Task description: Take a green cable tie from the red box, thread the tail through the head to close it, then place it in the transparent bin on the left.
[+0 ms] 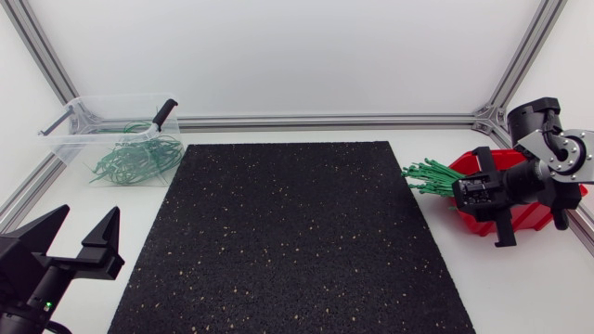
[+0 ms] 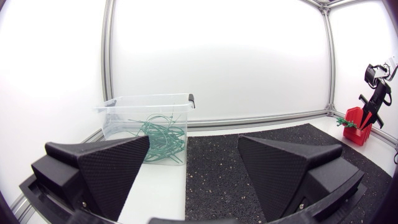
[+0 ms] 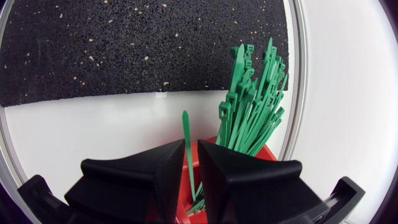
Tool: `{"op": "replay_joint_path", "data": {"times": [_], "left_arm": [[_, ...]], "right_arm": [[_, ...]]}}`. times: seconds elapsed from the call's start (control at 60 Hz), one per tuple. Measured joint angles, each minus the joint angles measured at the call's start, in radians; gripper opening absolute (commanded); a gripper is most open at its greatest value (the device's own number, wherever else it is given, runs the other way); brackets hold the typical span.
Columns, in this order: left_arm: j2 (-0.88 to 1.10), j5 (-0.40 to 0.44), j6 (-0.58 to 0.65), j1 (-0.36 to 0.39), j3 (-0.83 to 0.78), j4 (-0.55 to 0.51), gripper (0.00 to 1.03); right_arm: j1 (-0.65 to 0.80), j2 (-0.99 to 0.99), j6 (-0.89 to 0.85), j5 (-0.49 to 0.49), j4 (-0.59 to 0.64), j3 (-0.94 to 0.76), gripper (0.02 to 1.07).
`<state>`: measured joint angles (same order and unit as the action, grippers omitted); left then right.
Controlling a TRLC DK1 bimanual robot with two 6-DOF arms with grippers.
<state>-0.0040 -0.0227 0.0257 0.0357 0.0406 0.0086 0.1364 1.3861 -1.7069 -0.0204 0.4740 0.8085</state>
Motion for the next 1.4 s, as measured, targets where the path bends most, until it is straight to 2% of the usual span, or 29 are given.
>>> {"op": "replay_joint_path", "data": {"times": [0.067,0.283,0.417,0.833,1.0,1.4], "left_arm": [[0.000,0.000,0.000,0.000,0.000,0.000,0.99],[0.000,0.000,0.000,0.006,0.000,0.000,0.99],[0.000,0.000,0.000,0.006,0.000,0.000,0.99],[0.000,0.000,0.000,0.006,0.000,0.000,0.99],[0.000,0.000,0.000,0.006,0.000,0.000,0.99],[0.000,0.000,0.000,0.008,0.000,0.000,0.99]], "right_arm": [[0.000,0.000,0.000,0.000,0.002,0.000,0.18],[0.000,0.000,0.000,0.000,0.022,0.000,0.17],[0.000,0.002,0.000,0.001,0.031,0.002,0.08],[-0.005,-0.010,0.024,-0.011,0.062,0.027,0.08],[-0.005,-0.078,0.038,-0.047,0.130,0.093,0.08],[0.029,-0.218,0.161,-0.222,0.241,0.320,0.08]]}}
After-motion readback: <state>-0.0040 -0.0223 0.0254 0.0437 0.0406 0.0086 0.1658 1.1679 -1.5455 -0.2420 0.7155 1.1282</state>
